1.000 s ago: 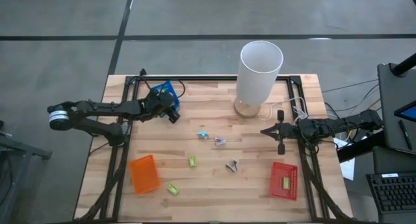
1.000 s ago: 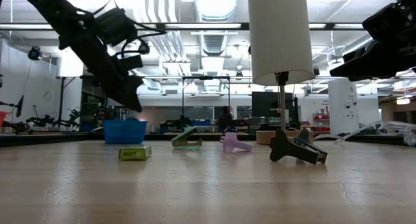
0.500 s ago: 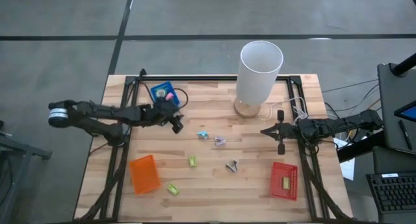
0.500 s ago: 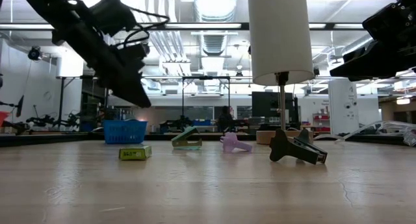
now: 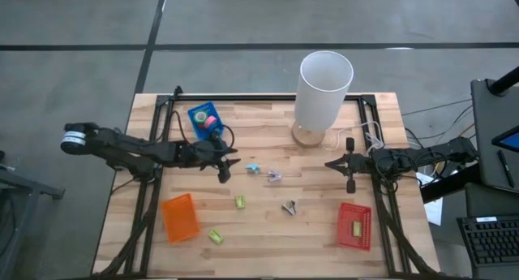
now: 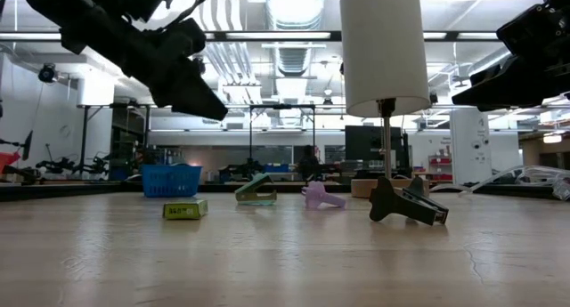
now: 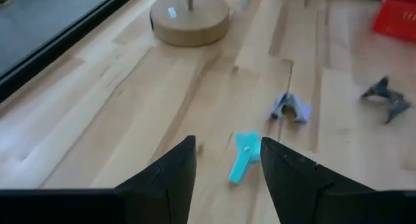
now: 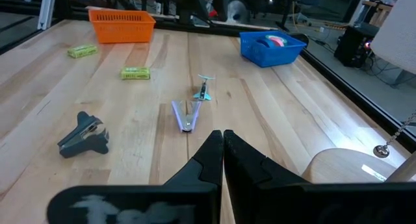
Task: Pick and place Stapler, Stapler remover, tape
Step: Put the blue staple remover into the orange basket
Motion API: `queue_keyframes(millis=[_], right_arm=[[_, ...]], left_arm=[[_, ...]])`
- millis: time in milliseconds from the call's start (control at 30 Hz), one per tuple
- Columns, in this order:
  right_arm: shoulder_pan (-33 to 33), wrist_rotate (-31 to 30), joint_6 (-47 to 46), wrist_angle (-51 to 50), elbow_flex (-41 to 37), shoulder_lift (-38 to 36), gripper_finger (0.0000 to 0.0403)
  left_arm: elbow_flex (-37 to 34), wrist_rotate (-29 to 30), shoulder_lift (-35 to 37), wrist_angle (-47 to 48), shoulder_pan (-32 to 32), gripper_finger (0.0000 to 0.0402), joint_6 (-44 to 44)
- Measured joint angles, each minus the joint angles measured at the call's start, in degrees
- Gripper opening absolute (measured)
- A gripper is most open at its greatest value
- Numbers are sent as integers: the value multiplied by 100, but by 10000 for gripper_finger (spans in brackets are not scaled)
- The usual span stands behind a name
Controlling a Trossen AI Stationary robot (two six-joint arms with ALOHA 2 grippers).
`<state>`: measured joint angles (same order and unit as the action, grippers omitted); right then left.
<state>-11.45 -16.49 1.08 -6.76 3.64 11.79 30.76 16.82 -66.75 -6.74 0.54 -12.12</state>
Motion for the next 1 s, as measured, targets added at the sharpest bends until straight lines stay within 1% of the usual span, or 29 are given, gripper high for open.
queue_keyframes(millis=[100, 200, 433, 500, 600, 700, 1000], right_arm=[[-1, 0, 0, -2, 0, -2, 9], [-1, 0, 0, 0, 0, 0, 9], [-1, 0, 0, -2, 0, -2, 8], [0, 0, 0, 2, 0, -3, 9], [-1, 0, 0, 0, 0, -2, 9], [0, -1, 0, 3, 0, -2, 8], [-1, 0, 0, 2, 0, -2, 8]], left_arm=[[-4, -54, -89, -314, 18, 174, -280], [-6, -168, -224, -875, 43, 174, -280], [3, -208, -740, -2658, 78, 174, 128], [62, -317, -849, -2978, 69, 174, 354], [250, -403, -955, -3143, 69, 174, 651], [405, -424, -1058, -3118, 74, 174, 716], [424, -499, -1506, -3128, 113, 174, 701]])
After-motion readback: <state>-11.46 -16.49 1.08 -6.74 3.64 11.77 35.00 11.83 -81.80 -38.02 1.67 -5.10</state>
